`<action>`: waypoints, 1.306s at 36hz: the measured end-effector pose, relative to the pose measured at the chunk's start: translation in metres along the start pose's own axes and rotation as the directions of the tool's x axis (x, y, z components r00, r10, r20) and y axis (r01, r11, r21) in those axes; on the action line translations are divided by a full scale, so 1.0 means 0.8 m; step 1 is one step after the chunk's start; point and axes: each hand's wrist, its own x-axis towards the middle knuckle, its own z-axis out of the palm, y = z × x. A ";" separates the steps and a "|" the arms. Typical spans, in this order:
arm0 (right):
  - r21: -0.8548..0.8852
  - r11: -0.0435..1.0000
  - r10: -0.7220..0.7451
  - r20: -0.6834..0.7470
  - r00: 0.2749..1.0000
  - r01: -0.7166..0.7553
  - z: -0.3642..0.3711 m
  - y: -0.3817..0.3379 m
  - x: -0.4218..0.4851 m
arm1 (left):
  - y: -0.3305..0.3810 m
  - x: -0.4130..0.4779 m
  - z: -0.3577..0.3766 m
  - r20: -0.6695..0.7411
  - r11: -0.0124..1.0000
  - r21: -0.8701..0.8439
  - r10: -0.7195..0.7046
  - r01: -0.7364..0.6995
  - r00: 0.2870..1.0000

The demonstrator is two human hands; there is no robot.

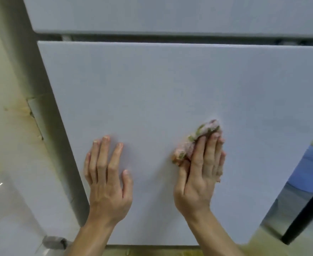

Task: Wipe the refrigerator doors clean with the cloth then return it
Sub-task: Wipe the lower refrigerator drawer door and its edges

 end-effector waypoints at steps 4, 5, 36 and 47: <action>0.066 0.963 -0.268 0.239 0.933 0.260 0.006 -0.009 -0.041 | 0.007 0.012 0.004 -0.010 1.000 0.010 0.012 -0.011 1.000; 0.088 0.936 -0.351 0.311 0.883 0.342 0.005 -0.007 -0.050 | 0.009 0.014 0.006 -0.009 1.000 0.010 0.005 -0.005 1.000; 0.229 0.867 -0.494 0.281 0.823 0.442 0.029 -0.043 -0.023 | -0.008 0.064 -0.027 -0.102 0.999 -0.013 -0.051 0.050 0.993; -0.079 0.932 -0.328 0.226 0.917 0.353 -0.063 0.067 0.041 | 0.001 0.066 -0.011 -0.128 0.998 -0.029 -0.060 0.056 0.990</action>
